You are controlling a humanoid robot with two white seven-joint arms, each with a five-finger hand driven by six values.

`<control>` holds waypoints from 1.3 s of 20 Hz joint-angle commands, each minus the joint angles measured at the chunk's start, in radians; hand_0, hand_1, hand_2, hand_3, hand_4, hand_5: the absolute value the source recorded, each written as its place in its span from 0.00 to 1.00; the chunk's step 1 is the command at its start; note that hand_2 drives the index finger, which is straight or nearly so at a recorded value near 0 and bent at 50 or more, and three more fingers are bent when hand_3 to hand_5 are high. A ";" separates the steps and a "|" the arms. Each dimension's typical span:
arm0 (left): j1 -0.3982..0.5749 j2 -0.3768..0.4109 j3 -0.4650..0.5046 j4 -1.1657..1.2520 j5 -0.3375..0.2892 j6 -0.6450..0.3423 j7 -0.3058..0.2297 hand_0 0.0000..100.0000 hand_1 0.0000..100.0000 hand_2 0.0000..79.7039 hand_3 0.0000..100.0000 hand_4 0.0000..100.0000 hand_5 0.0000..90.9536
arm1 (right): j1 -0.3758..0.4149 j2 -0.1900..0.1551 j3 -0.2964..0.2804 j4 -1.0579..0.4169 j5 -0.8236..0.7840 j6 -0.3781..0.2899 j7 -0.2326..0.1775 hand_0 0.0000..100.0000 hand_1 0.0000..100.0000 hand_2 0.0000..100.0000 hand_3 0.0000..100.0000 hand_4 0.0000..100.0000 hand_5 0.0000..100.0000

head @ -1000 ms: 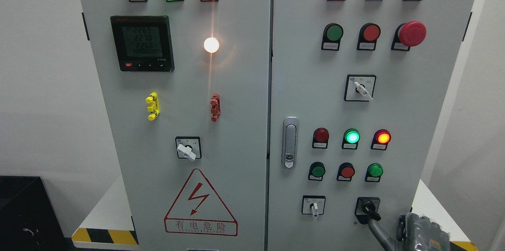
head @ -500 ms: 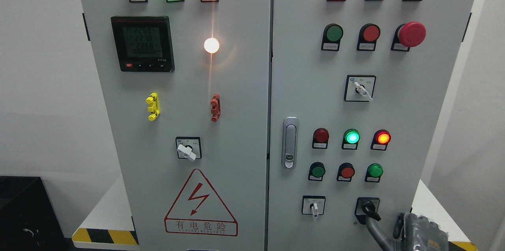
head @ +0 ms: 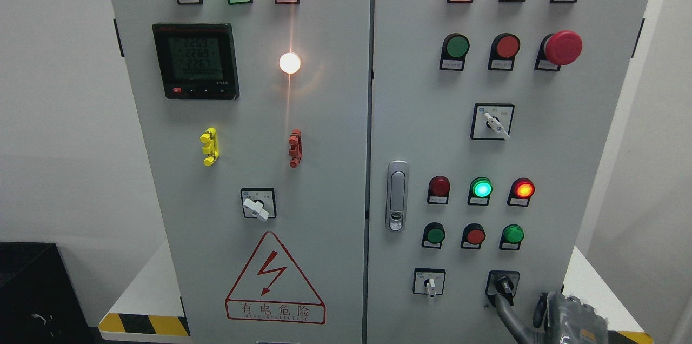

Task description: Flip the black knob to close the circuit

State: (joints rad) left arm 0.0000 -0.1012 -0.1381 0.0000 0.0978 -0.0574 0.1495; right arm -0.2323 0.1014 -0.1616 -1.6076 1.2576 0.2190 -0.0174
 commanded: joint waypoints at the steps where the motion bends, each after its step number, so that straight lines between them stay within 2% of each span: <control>1: 0.023 0.001 0.000 -0.031 -0.001 0.001 0.001 0.12 0.56 0.00 0.00 0.00 0.00 | 0.025 0.001 0.066 -0.012 0.000 -0.007 0.007 0.00 0.00 0.84 1.00 0.86 0.90; 5: 0.023 0.000 0.000 -0.031 0.000 0.001 0.001 0.12 0.56 0.00 0.00 0.00 0.00 | 0.063 0.003 0.071 -0.077 -0.001 -0.013 0.008 0.00 0.00 0.84 1.00 0.86 0.90; 7: 0.023 0.000 0.000 -0.031 -0.001 0.001 0.001 0.12 0.56 0.00 0.00 0.00 0.00 | 0.097 0.008 0.079 -0.121 -0.055 -0.017 0.007 0.00 0.00 0.83 1.00 0.86 0.90; 10: 0.023 0.000 0.000 -0.031 0.000 0.001 0.001 0.12 0.56 0.00 0.00 0.00 0.00 | 0.136 0.011 0.099 -0.176 -0.084 -0.021 -0.016 0.00 0.00 0.82 0.99 0.85 0.89; 13: 0.023 0.000 0.000 -0.031 0.000 0.001 0.001 0.12 0.56 0.00 0.00 0.00 0.00 | 0.172 0.015 0.096 -0.228 -0.090 -0.035 -0.016 0.00 0.00 0.78 0.96 0.84 0.88; 16: 0.023 0.000 0.000 -0.031 0.000 0.001 0.001 0.12 0.56 0.00 0.00 0.00 0.00 | 0.215 0.020 0.099 -0.284 -0.183 -0.046 -0.024 0.00 0.00 0.69 0.91 0.80 0.79; 18: 0.023 0.000 0.000 -0.029 0.000 0.001 0.001 0.12 0.56 0.00 0.00 0.00 0.00 | 0.252 0.026 0.099 -0.308 -0.233 -0.081 -0.041 0.00 0.01 0.55 0.81 0.72 0.69; 19: 0.023 0.000 0.000 -0.031 0.000 0.001 0.001 0.12 0.56 0.00 0.00 0.00 0.00 | 0.264 0.026 0.097 -0.316 -0.266 -0.101 -0.048 0.00 0.01 0.54 0.79 0.71 0.67; 20: 0.023 0.000 0.000 -0.031 0.000 0.001 0.001 0.12 0.56 0.00 0.00 0.00 0.00 | 0.274 0.026 0.097 -0.321 -0.318 -0.118 -0.058 0.00 0.02 0.44 0.71 0.65 0.61; 21: 0.023 0.000 0.000 -0.031 -0.001 0.001 0.001 0.12 0.56 0.00 0.00 0.00 0.00 | 0.287 0.026 0.097 -0.330 -0.386 -0.125 -0.068 0.00 0.02 0.39 0.64 0.60 0.57; 24: 0.023 0.000 0.000 -0.031 -0.001 0.001 0.001 0.12 0.56 0.00 0.00 0.00 0.00 | 0.336 0.024 0.096 -0.357 -0.570 -0.144 -0.076 0.00 0.02 0.28 0.49 0.47 0.47; 26: 0.023 0.000 0.000 -0.031 0.000 0.001 0.001 0.12 0.56 0.00 0.00 0.00 0.00 | 0.372 0.023 0.097 -0.377 -0.702 -0.173 -0.078 0.00 0.01 0.25 0.45 0.44 0.43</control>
State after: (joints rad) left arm 0.0000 -0.1012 -0.1381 0.0000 0.0976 -0.0574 0.1495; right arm 0.0530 0.1196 -0.0853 -1.8640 0.8323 0.0747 -0.0901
